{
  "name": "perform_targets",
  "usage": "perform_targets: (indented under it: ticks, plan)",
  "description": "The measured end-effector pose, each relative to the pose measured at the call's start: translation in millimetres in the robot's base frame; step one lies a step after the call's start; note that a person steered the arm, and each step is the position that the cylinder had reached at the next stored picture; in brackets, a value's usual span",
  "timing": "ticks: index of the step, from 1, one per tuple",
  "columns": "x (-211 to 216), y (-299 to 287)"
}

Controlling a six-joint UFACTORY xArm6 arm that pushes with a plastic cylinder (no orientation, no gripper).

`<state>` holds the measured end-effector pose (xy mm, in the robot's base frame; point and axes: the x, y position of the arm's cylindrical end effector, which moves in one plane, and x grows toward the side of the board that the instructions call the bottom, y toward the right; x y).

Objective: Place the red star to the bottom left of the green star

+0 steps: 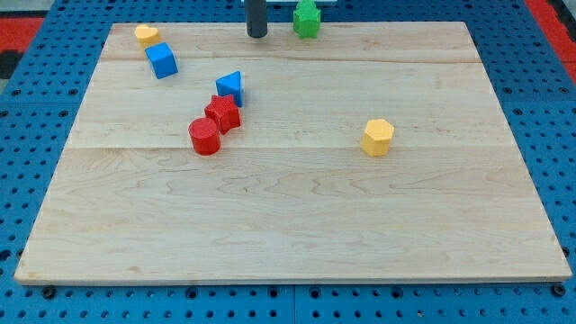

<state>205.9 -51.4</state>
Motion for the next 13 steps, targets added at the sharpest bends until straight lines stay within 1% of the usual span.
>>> perform_targets:
  ticks: [3,5,6,7,8,9,10,11,13]
  plan:
    - [-1.3,0.5]
    - [4.0,27.8]
    - [35.5,32.7]
    - [73.0,-33.2]
    - [83.0,-112.6]
    - [133.2,-139.6]
    - [151.0,-139.6]
    - [157.6,-137.0]
    - [174.2,-38.6]
